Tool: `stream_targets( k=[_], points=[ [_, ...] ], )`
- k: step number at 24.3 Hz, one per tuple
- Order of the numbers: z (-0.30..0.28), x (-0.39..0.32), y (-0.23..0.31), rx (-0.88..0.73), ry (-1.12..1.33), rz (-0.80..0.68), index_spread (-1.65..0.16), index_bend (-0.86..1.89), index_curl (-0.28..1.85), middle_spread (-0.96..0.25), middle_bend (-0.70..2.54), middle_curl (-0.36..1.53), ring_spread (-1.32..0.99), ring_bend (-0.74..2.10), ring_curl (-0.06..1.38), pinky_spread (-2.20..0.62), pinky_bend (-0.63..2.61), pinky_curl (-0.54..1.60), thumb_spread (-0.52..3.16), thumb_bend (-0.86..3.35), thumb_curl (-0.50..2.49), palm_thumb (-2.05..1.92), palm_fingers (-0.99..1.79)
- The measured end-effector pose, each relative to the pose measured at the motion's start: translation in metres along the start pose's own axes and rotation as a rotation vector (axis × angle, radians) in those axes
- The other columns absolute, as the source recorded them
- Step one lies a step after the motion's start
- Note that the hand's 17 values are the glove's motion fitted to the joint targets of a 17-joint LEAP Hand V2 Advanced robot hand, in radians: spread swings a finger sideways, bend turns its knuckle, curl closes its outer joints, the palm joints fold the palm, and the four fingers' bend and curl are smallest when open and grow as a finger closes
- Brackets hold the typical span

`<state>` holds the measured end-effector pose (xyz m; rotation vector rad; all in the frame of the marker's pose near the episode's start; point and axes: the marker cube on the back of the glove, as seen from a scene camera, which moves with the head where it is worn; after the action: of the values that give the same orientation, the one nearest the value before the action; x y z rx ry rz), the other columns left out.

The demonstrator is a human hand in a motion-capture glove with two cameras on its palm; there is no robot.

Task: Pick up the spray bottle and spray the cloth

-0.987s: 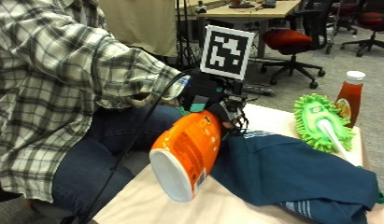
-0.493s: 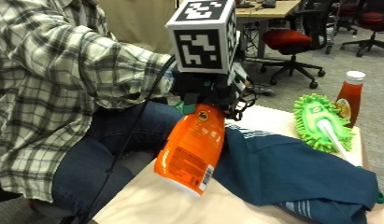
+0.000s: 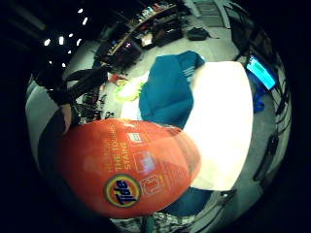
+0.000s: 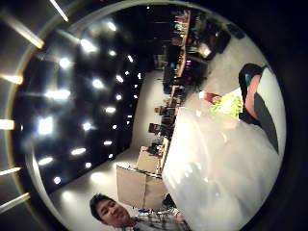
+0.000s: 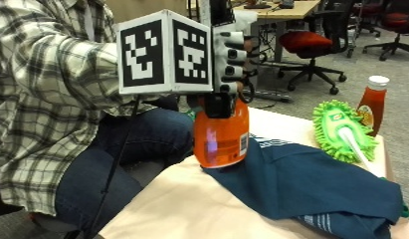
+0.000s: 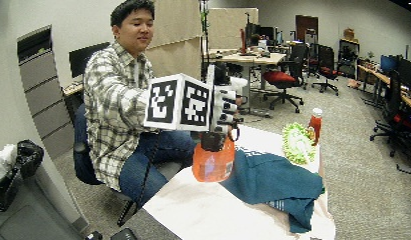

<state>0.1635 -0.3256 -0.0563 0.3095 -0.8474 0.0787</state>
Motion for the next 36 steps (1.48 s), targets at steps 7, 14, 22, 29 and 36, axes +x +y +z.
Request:
stream_targets(
  k=[7,14,22,29,36],
  points=[
    [0.047,-0.044,0.016,-0.110,-0.178,-0.153,-0.29,0.40,0.62,-0.15,0.62,0.50,-0.23,0.58,0.47,-0.14,0.29,0.41,-0.12,-0.03,0.75,1.07,1.31],
    [0.117,-0.055,0.012,-0.207,-0.227,-0.166,-0.29,0.40,0.63,-0.16,0.62,0.50,-0.22,0.57,0.47,-0.14,0.28,0.41,-0.12,-0.03,0.75,1.07,1.31],
    [0.180,-0.050,0.007,-0.291,-0.232,-0.174,-0.29,0.40,0.63,-0.16,0.61,0.50,-0.22,0.57,0.47,-0.13,0.28,0.41,-0.11,-0.02,0.76,1.08,1.31],
    [0.228,-0.028,-0.004,-0.237,-0.246,-0.180,-0.29,0.39,0.63,-0.15,0.61,0.50,-0.22,0.57,0.48,-0.13,0.27,0.41,-0.11,-0.02,0.76,1.08,1.29],
    [0.256,-0.010,-0.006,-0.262,-0.253,-0.148,-0.29,0.38,0.63,-0.15,0.60,0.50,-0.22,0.56,0.48,-0.12,0.25,0.41,-0.09,-0.02,0.77,1.09,1.28]
  ],
)
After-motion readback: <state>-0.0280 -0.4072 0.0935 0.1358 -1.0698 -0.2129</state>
